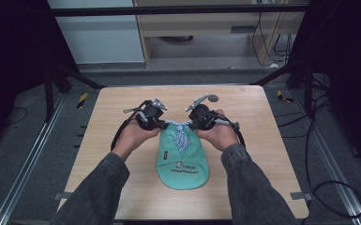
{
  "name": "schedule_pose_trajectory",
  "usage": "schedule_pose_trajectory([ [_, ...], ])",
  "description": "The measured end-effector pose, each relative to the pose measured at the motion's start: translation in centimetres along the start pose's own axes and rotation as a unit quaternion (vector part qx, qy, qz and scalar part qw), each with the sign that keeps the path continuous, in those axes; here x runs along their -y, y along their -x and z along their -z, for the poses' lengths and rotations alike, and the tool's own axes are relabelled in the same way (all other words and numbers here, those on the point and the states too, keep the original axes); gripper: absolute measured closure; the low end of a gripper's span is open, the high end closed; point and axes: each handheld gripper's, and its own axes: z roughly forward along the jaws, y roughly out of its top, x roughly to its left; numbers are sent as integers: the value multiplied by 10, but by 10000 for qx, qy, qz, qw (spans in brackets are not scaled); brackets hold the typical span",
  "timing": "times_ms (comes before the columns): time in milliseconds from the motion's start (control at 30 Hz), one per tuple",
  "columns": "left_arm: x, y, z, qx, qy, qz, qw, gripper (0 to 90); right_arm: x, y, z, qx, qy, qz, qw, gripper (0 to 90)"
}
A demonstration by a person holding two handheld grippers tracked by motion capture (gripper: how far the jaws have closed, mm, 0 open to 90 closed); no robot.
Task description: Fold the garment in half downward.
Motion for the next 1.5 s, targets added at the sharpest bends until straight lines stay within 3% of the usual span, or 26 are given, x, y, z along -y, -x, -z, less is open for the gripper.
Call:
schedule_pose_trajectory([
  [567, -16, -5, 10, -168, 253, -79, 9995, 848, -12, 11, 13, 177, 195, -17, 9997, 829],
  [900, -7, 10, 3, -276, 232, -273, 9990, 844, 4, 2, 10, 212, 188, 156, 9995, 828],
  [1500, 8, 29, -4, -284, 295, -432, 9982, 839, 24, -5, 7, 228, 219, 191, 9993, 815],
])
